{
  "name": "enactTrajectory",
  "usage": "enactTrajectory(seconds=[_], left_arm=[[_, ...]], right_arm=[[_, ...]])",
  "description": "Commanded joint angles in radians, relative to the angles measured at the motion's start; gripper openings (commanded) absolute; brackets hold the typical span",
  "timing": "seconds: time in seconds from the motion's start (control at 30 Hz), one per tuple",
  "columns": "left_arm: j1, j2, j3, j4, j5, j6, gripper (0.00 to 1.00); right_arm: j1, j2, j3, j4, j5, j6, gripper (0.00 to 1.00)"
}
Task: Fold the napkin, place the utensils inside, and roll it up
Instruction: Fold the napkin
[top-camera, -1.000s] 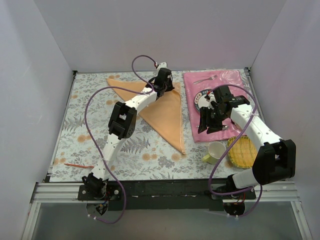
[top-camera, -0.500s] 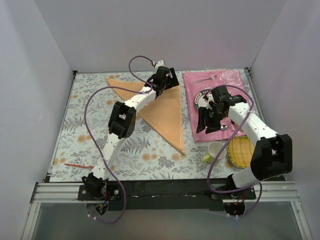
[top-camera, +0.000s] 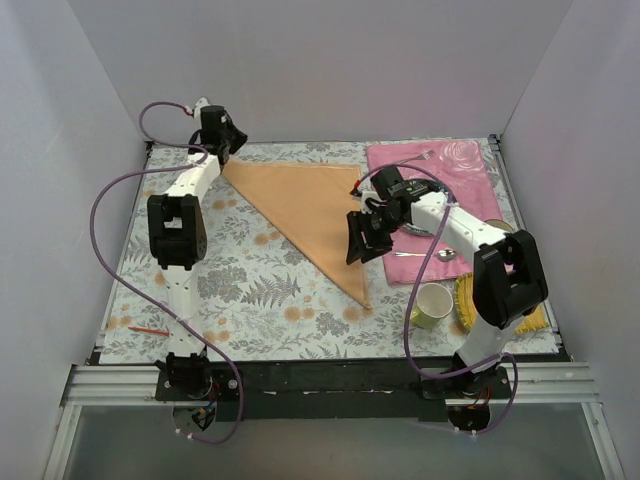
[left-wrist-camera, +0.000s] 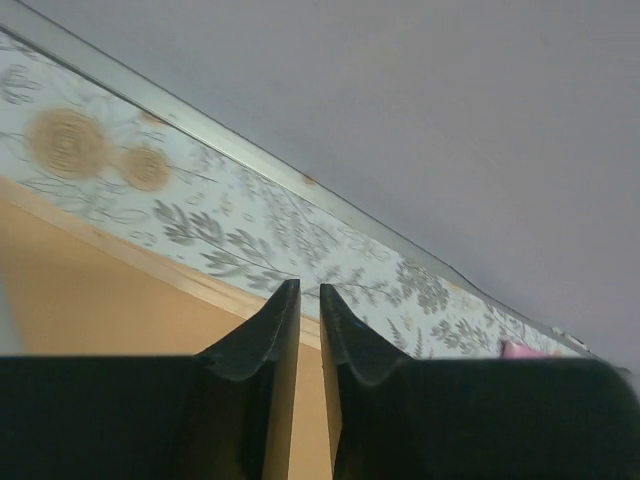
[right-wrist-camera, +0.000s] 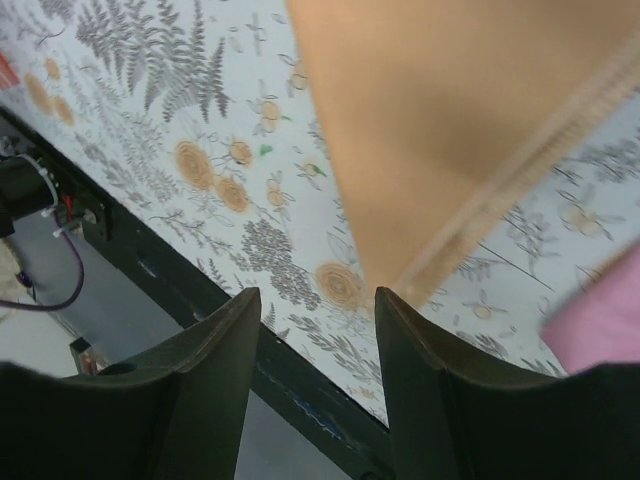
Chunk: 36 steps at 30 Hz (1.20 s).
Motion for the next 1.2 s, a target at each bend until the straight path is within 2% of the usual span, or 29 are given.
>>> enactTrajectory(seconds=[0.0,0.03,0.13,0.33,0.73,0.77,0.83,0.93,1.03,1.13,1.17], left_arm=[[0.052,0.000,-0.032,0.024,0.098,0.001,0.11],[0.066,0.017,-0.006,0.027,0.107,-0.001,0.07],[0.098,0.085,0.039,0.033,0.117,-0.007,0.04],[0.150,0.193,0.117,0.068,0.127,-0.033,0.04],[0.184,0.232,0.047,0.068,0.095,-0.104,0.03],[0.184,0.232,0.048,0.071,0.107,-0.102,0.03],[0.184,0.230,0.050,0.070,0.115,-0.098,0.03],[0.184,0.218,0.045,0.055,0.117,-0.099,0.03],[0.184,0.205,0.030,0.053,0.129,-0.105,0.03],[0.183,0.204,0.046,0.047,0.169,-0.113,0.04],[0.183,0.204,0.056,0.033,0.182,-0.117,0.05]], right_arm=[[0.067,0.051,0.069,0.053,-0.126,-0.004,0.56],[0.075,0.064,0.069,0.061,-0.151,-0.005,0.55],[0.092,0.104,0.082,0.073,-0.167,-0.002,0.50],[0.095,0.150,0.090,0.058,-0.161,0.005,0.42],[0.072,0.072,-0.048,-0.006,-0.008,-0.013,0.37],[0.066,0.060,-0.050,-0.010,-0.011,-0.015,0.38],[0.046,0.025,-0.042,-0.029,0.014,-0.024,0.49],[0.006,-0.001,-0.053,-0.071,0.029,-0.027,0.56],[-0.072,-0.018,-0.096,-0.033,-0.024,0.005,0.63],[-0.133,0.035,-0.016,0.004,-0.018,0.027,0.69],[-0.146,0.060,0.081,0.001,-0.003,0.042,0.70]])
